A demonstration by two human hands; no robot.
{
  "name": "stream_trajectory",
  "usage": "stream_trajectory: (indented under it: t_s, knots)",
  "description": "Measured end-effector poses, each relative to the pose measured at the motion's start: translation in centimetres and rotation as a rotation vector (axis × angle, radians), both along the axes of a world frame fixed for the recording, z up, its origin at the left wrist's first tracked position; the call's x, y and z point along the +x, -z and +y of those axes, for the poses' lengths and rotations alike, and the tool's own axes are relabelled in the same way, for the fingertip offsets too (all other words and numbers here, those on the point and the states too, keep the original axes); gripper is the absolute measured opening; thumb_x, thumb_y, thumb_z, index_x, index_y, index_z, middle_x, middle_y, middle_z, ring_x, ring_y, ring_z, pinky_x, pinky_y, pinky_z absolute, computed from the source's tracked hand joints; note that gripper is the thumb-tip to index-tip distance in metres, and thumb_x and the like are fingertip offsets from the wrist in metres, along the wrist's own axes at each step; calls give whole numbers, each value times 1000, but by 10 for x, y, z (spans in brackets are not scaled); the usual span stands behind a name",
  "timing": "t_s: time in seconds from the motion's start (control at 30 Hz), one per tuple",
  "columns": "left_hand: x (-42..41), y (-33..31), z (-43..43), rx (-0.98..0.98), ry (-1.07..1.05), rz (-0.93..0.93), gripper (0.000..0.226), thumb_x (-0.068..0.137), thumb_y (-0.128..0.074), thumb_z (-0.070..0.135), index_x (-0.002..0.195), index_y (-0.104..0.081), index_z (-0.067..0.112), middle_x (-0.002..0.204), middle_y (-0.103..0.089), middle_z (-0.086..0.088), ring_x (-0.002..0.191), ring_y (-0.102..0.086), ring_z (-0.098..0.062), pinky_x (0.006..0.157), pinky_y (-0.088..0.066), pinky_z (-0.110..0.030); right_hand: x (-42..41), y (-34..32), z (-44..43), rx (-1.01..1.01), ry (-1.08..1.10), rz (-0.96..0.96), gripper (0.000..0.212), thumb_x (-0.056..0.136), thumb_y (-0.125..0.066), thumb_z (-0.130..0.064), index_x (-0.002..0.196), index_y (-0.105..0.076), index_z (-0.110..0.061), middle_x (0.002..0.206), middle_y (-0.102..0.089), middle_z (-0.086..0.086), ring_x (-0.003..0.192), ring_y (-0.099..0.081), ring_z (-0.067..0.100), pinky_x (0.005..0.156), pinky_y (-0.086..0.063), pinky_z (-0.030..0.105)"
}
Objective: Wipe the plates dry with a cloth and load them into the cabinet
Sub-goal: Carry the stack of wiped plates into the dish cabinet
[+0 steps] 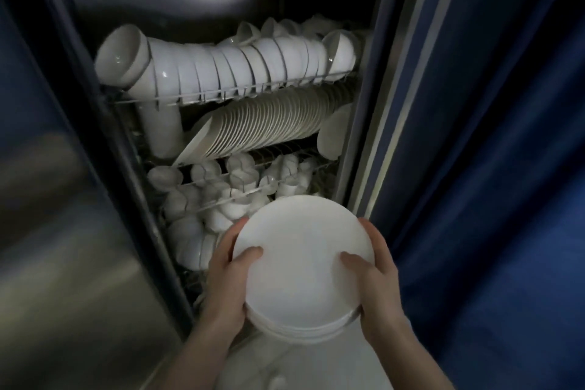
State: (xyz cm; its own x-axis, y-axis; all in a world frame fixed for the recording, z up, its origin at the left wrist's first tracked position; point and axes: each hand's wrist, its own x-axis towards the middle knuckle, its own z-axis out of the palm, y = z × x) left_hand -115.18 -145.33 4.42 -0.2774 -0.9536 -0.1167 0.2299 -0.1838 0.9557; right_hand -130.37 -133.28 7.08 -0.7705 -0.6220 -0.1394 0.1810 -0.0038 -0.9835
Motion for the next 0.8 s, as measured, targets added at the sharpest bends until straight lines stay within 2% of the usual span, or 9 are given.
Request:
stream_trajectory:
  t_s: [0.07,0.17,0.27,0.37,0.47,0.57,0.63,0.73,0.8]
  knots:
    - [-29,-1,-38,-17,-1,-10,52,79,-68,12,119,-65,45,121,-66,13,109,-62,-19,87,-55,-48,-30,-5,-42,8,-18,32,62,85,-63,-2,130,-57,-45,127,-60,-10,113,-57,22,100,-49,55]
    - [-67,-3,-95,-85,9,-41,51,81,-70,13,121,-63,45,122,-64,18,114,-59,-15,86,-54,-44,-69,-13,-101,25,-35,65,63,83,-65,-6,133,-55,-44,132,-58,-7,116,-56,24,99,-49,56]
    - [-101,-2,-144,-55,17,-46,53,90,-66,10,111,-62,58,124,-60,21,114,-58,-17,90,-54,-51,-100,-20,-150,19,-68,101,63,74,-66,-20,130,-55,-49,129,-58,-13,114,-56,20,94,-52,51]
    - [-131,2,-182,-4,4,0,45,92,-68,22,113,-59,61,118,-57,31,111,-58,-9,87,-54,-42,-133,-20,-196,7,-97,127,60,85,-66,-7,129,-55,-46,123,-57,-19,114,-56,18,93,-53,48]
    - [-157,15,-211,42,-28,28,41,93,-66,30,124,-55,56,115,-55,32,105,-58,-4,78,-54,-32,-167,-17,-236,41,-130,161,61,85,-66,0,133,-57,-36,125,-60,-13,115,-57,22,95,-52,49]
    - [-185,28,-234,57,-74,61,37,93,-67,29,117,-58,56,113,-59,31,98,-61,1,71,-54,-26,-197,-16,-271,60,-182,201,59,83,-66,1,127,-62,-37,123,-63,-12,115,-58,23,96,-53,49]
    - [-204,38,-249,29,-138,55,38,92,-69,26,121,-59,49,116,-62,26,94,-63,5,69,-54,-21,-215,-16,-292,69,-217,245,60,81,-65,4,124,-62,-37,120,-65,-11,114,-59,22,97,-52,46]
    - [-232,52,-269,39,-228,8,52,88,-73,26,136,-55,37,123,-61,16,105,-61,-5,80,-53,-24,-238,-20,-322,92,-266,318,62,78,-62,8,128,-64,-28,118,-68,-5,112,-61,23,95,-53,44]
    - [-248,62,-279,23,-250,-21,57,87,-75,28,138,-52,38,120,-58,22,105,-58,-4,74,-49,-14,-249,-23,-338,108,-291,380,64,76,-61,9,129,-65,-26,112,-70,-6,109,-63,21,95,-54,42]
